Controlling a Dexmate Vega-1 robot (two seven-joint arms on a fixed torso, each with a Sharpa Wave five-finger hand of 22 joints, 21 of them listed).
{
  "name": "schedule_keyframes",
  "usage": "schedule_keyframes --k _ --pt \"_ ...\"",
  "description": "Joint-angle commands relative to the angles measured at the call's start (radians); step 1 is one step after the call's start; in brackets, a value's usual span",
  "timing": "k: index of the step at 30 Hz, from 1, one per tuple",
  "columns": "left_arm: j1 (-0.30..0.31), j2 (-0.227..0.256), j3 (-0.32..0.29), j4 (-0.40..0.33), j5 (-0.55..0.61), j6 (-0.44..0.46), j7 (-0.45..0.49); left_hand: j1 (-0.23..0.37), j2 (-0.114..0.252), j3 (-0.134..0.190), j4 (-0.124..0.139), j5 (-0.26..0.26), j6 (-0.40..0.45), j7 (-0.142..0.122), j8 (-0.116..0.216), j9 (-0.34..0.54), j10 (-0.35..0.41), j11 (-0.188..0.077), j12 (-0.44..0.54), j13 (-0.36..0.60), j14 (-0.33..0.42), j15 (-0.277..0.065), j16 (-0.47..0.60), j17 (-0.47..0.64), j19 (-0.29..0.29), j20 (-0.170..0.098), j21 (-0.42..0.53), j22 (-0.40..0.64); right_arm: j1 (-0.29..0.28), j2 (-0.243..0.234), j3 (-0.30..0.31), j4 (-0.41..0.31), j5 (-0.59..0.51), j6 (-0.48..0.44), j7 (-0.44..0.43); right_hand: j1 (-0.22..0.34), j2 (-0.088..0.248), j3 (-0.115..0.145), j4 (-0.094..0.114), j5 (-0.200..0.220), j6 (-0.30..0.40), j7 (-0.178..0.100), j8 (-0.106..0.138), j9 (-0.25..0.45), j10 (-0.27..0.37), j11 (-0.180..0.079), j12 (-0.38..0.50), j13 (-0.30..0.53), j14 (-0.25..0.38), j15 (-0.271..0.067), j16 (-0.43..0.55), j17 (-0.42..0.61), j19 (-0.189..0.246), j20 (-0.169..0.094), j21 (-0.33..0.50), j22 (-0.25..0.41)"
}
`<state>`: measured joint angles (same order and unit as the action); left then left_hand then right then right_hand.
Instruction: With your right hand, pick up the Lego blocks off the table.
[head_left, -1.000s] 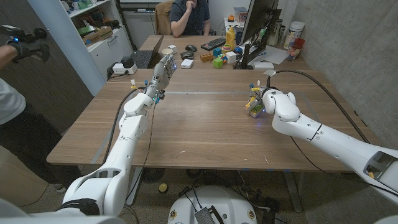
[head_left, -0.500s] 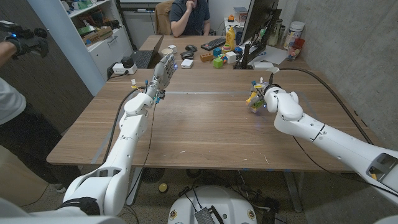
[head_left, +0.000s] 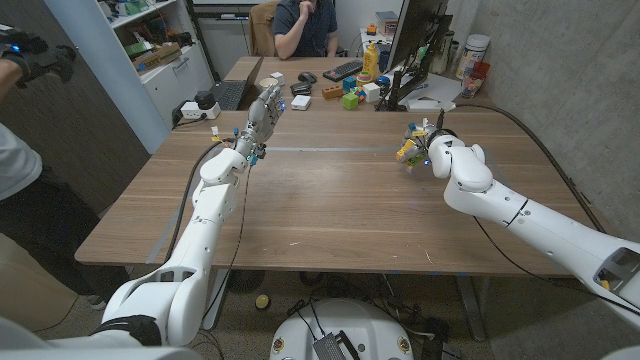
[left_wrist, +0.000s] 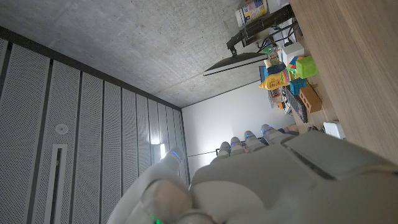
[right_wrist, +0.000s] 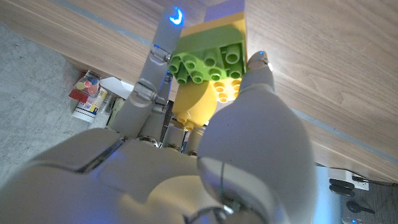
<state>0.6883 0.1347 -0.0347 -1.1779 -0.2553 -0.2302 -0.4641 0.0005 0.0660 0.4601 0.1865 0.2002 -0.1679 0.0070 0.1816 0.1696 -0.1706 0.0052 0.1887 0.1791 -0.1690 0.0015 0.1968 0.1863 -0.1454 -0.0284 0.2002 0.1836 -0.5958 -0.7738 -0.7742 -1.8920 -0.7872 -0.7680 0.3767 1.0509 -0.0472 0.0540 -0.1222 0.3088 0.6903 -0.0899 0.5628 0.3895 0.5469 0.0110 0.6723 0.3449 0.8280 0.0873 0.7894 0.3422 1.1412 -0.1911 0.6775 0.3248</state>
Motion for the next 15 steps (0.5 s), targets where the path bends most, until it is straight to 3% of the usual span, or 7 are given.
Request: schedule_keyframes --k 1,15 --pt "0.0 0.002 0.002 -0.003 0.0 -0.002 -0.002 -0.007 0.055 -0.003 0.0 0.004 -0.051 0.007 0.002 0.006 -0.128 0.005 0.002 0.003 -0.165 0.006 0.006 0.0 0.002 0.001 0.008 0.005 -0.029 -0.013 0.046 -0.044 0.023 0.008 -0.071 0.227 0.214 0.015 0.008 -0.005 0.073 0.059 0.014 0.044 0.106 -0.078 0.261 0.331 0.223 -0.307 0.011 0.625 0.008 -0.006 0.014 0.003" --pt "0.019 0.006 0.001 -0.033 -0.004 0.003 -0.001 -0.006 0.057 -0.011 -0.001 0.006 -0.05 0.006 0.001 0.006 -0.127 0.006 0.002 0.003 -0.165 0.006 0.006 0.0 0.003 0.001 0.008 0.005 -0.075 -0.027 0.104 -0.105 0.047 -0.005 -0.162 0.232 0.217 0.02 0.016 -0.018 0.098 0.066 0.021 0.037 0.131 -0.075 0.274 0.321 0.25 -0.306 0.006 0.66 0.014 -0.004 0.044 0.004"
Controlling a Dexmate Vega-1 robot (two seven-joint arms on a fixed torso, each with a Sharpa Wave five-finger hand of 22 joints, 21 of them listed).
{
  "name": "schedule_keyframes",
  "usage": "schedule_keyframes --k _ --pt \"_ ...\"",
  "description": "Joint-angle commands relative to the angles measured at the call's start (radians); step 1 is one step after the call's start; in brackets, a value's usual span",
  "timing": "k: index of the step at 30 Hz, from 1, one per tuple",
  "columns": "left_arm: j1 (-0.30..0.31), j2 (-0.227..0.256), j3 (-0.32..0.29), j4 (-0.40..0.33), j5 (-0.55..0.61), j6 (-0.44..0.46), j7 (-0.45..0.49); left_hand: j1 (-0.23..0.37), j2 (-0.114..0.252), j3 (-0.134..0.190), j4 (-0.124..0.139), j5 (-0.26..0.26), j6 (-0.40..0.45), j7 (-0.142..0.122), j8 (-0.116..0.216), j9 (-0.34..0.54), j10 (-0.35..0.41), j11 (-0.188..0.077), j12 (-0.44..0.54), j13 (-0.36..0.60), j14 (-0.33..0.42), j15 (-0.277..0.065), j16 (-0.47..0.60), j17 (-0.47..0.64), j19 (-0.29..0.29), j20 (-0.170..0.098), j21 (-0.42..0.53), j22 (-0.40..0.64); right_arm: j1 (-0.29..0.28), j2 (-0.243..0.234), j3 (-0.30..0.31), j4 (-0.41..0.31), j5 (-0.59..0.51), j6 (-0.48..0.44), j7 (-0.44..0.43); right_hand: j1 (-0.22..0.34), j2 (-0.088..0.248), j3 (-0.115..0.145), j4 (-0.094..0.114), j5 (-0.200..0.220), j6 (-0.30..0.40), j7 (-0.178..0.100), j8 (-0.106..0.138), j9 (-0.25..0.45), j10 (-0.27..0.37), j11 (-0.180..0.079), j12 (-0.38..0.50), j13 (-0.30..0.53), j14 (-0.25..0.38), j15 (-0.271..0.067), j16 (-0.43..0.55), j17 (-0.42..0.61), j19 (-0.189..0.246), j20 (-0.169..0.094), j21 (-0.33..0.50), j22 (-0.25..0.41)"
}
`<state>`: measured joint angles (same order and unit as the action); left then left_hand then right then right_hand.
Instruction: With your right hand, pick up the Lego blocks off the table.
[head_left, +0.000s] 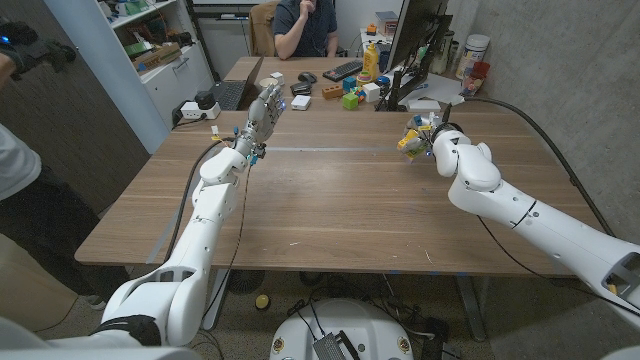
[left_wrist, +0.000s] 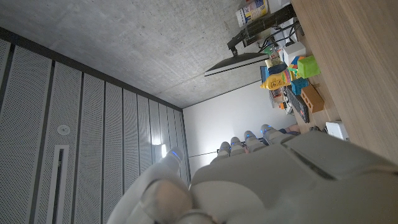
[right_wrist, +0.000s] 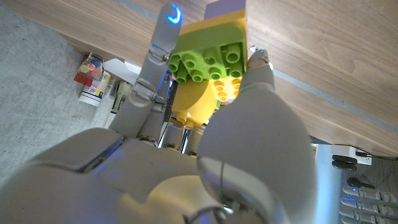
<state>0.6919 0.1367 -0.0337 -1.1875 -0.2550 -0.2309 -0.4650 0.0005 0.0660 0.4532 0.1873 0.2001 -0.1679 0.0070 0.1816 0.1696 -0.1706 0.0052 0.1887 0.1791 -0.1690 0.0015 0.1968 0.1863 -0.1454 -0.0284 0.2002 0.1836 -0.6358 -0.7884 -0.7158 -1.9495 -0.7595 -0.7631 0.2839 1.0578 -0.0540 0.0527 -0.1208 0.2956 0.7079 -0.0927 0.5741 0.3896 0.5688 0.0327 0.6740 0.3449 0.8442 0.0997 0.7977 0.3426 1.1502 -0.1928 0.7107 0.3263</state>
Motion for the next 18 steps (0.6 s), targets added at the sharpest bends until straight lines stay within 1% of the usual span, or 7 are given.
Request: schedule_keyframes --k 1,6,13,18 --pt "0.016 0.004 0.0 -0.025 -0.005 0.005 0.001 -0.006 0.057 -0.005 -0.001 0.006 -0.05 0.006 0.001 0.006 -0.128 0.006 0.002 0.003 -0.165 0.006 0.006 0.0 0.003 0.001 0.008 0.005 -0.036 -0.014 0.048 -0.052 0.019 -0.013 -0.073 0.225 0.224 0.022 0.015 -0.005 0.082 0.07 0.01 0.037 0.109 -0.096 0.273 0.322 0.234 -0.318 -0.003 0.661 0.005 -0.003 0.013 0.002" --pt "0.019 0.006 0.0 -0.031 -0.007 0.005 -0.002 -0.006 0.058 -0.007 -0.002 0.006 -0.05 0.007 0.001 0.006 -0.127 0.006 0.002 0.003 -0.165 0.006 0.006 0.0 0.003 0.001 0.008 0.005 -0.058 -0.024 0.073 -0.074 0.03 -0.011 -0.114 0.226 0.226 0.024 0.017 -0.009 0.087 0.071 0.012 0.035 0.114 -0.094 0.275 0.318 0.241 -0.318 -0.008 0.666 0.006 -0.002 0.022 0.002" --pt "0.02 0.008 0.0 -0.034 -0.01 0.005 -0.005 -0.006 0.059 -0.01 -0.002 0.007 -0.049 0.007 0.001 0.006 -0.127 0.006 0.002 0.003 -0.164 0.006 0.006 -0.001 0.003 0.002 0.008 0.005 -0.082 -0.017 0.104 -0.095 0.04 -0.013 -0.188 0.226 0.228 0.027 0.023 -0.014 0.094 0.072 0.013 0.033 0.12 -0.093 0.279 0.316 0.251 -0.317 -0.013 0.676 0.008 -0.002 0.035 0.002" --pt "0.02 0.008 0.0 -0.034 -0.011 0.005 -0.006 -0.005 0.06 -0.012 -0.002 0.008 -0.049 0.007 0.001 0.006 -0.127 0.005 0.002 0.003 -0.164 0.006 0.006 -0.001 0.002 0.002 0.008 0.005 -0.087 -0.013 0.117 -0.106 0.042 -0.015 -0.221 0.224 0.23 0.029 0.028 -0.018 0.098 0.072 0.014 0.031 0.125 -0.092 0.282 0.313 0.259 -0.317 -0.017 0.682 0.009 -0.003 0.044 0.001"
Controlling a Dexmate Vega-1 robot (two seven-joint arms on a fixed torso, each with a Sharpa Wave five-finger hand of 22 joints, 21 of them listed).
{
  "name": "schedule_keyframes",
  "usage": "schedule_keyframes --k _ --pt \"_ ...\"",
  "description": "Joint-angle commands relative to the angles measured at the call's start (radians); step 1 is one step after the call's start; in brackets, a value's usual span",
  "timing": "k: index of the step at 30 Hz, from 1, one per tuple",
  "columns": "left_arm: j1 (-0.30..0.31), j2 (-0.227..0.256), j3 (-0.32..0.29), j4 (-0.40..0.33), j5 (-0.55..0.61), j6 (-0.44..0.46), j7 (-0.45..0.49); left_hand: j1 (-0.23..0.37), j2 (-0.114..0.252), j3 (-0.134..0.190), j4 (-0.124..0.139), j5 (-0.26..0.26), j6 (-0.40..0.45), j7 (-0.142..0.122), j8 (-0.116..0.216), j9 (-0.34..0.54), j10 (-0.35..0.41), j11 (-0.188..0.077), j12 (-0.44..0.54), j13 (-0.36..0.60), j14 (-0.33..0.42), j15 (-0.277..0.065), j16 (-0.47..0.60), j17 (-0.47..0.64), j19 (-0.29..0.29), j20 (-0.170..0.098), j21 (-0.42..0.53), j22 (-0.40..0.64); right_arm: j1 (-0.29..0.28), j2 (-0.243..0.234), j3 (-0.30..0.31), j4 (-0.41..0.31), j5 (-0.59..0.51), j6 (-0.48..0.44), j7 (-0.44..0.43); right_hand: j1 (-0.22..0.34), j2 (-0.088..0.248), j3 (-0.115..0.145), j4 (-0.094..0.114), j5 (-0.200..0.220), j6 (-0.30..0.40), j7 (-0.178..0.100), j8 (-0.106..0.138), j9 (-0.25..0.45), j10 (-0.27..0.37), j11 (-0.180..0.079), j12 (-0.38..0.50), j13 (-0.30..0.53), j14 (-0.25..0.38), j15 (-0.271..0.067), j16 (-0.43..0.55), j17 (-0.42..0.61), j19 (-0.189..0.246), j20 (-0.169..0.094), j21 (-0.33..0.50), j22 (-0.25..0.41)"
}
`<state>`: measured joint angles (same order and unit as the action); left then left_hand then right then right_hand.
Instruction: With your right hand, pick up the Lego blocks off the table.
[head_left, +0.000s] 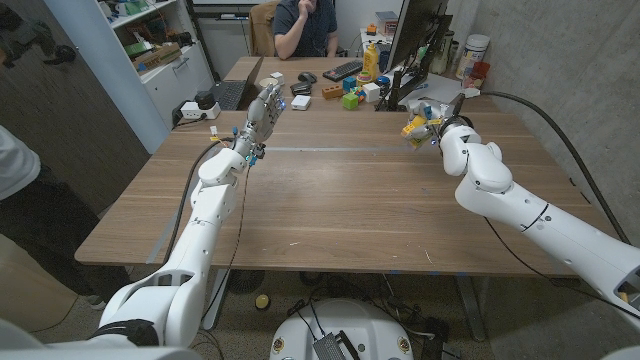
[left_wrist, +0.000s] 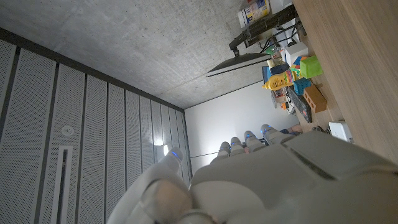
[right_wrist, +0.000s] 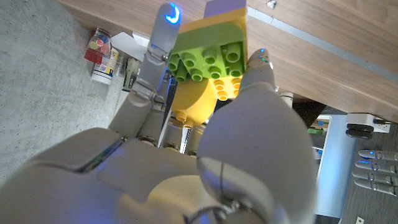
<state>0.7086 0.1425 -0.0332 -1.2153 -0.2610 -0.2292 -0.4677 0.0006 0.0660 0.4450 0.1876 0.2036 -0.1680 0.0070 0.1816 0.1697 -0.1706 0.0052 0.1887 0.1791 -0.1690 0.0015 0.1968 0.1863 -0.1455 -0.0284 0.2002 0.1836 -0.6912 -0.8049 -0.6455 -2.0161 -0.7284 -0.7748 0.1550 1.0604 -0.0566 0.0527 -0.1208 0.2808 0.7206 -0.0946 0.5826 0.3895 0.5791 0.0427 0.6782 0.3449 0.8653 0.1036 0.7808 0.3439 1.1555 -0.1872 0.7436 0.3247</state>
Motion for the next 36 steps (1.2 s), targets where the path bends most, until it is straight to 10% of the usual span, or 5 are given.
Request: schedule_keyframes --k 1,36 --pt "0.003 0.003 0.0 -0.006 -0.005 0.003 -0.002 -0.005 0.06 -0.005 -0.002 0.004 -0.049 0.008 0.001 0.006 -0.127 0.006 0.002 0.003 -0.164 0.006 0.006 -0.001 0.003 0.001 0.008 0.005 -0.033 0.003 0.05 -0.041 0.014 0.0 -0.099 0.221 0.233 0.03 0.029 -0.004 0.085 0.075 0.005 0.031 0.117 -0.105 0.278 0.312 0.237 -0.32 -0.004 0.68 0.002 -0.009 0.013 0.003" --pt "-0.002 0.008 0.005 0.002 0.001 -0.007 0.002 -0.004 0.064 -0.02 -0.003 0.007 -0.048 0.006 0.001 0.006 -0.126 0.005 0.001 0.003 -0.164 0.006 0.005 -0.001 0.003 0.002 0.008 0.004 -0.075 -0.004 0.117 -0.068 0.111 0.017 -0.252 0.208 0.229 0.039 0.054 -0.021 0.095 0.079 0.007 0.021 0.126 -0.101 0.287 0.302 0.267 -0.321 -0.045 0.708 -0.003 -0.011 0.067 -0.01"
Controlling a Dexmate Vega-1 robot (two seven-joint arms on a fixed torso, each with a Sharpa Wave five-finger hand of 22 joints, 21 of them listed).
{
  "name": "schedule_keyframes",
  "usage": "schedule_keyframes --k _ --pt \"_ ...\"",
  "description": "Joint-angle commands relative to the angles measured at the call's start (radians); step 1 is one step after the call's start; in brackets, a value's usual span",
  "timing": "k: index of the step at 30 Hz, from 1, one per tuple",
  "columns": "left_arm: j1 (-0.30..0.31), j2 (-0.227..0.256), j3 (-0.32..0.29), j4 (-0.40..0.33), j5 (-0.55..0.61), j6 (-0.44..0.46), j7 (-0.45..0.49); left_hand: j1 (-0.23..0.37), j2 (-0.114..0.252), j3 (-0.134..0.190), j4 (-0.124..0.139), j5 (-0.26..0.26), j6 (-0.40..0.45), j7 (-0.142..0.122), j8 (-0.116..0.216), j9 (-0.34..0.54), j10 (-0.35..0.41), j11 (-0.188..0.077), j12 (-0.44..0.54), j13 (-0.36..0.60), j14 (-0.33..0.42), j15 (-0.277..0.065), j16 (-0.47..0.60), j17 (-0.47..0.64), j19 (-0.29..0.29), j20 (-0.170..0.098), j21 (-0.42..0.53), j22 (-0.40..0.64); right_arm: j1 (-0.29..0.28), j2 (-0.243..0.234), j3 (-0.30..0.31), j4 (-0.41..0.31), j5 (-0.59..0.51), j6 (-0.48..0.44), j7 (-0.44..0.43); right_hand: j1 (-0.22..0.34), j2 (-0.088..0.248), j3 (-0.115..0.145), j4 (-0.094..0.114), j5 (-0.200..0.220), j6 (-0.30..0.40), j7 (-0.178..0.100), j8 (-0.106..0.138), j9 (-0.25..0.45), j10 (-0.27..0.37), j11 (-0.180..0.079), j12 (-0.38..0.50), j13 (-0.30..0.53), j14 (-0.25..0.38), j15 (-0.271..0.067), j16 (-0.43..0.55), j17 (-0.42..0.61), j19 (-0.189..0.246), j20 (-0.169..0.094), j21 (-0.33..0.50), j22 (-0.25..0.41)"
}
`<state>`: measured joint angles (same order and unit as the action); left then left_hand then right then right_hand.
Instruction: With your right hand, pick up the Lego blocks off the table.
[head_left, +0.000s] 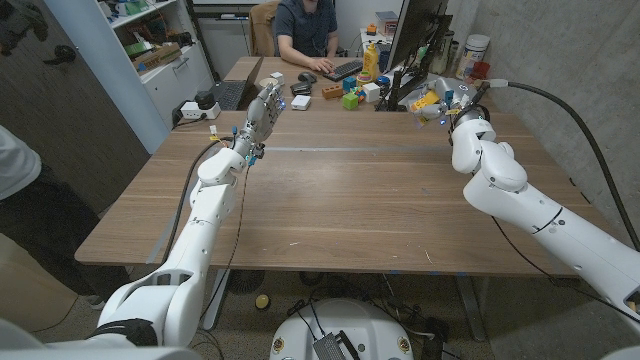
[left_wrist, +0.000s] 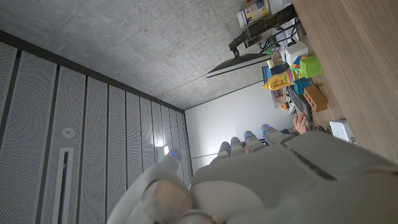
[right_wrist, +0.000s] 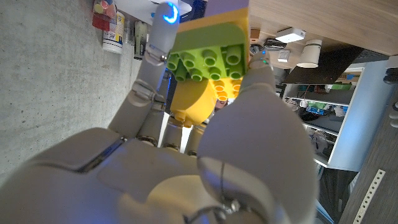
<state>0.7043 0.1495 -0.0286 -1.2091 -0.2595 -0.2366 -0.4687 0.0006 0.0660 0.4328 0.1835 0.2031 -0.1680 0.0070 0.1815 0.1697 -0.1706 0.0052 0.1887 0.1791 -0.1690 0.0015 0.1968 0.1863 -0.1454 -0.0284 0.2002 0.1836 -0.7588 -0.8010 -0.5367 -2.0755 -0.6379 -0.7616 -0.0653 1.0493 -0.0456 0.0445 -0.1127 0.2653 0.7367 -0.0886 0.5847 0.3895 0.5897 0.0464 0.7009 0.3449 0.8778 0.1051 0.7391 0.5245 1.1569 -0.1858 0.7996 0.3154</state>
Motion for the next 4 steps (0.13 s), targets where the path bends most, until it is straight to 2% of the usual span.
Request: schedule_keyframes --k 1,4 --pt "0.003 0.001 0.0 -0.005 -0.002 0.001 0.002 -0.004 0.064 -0.008 0.001 0.007 -0.048 0.006 0.001 0.006 -0.125 0.006 0.001 0.003 -0.164 0.007 0.005 -0.001 0.003 0.001 0.008 0.004 -0.007 -0.007 0.007 -0.009 0.019 -0.001 -0.033 0.219 0.218 0.048 0.046 -0.006 0.079 0.072 0.005 0.021 0.116 -0.105 0.264 0.301 0.255 -0.323 -0.004 0.528 -0.005 -0.013 0.011 -0.001" --pt "0.003 0.001 0.0 -0.005 -0.001 -0.001 0.002 -0.004 0.064 -0.009 0.001 0.008 -0.048 0.006 0.001 0.006 -0.125 0.006 0.001 0.003 -0.164 0.007 0.005 -0.001 0.003 0.001 0.008 0.004 -0.007 -0.008 0.007 -0.011 0.021 -0.003 -0.038 0.219 0.218 0.049 0.047 -0.007 0.079 0.073 0.005 0.02 0.114 -0.104 0.266 0.304 0.256 -0.323 -0.009 0.529 -0.005 -0.014 0.017 -0.003"
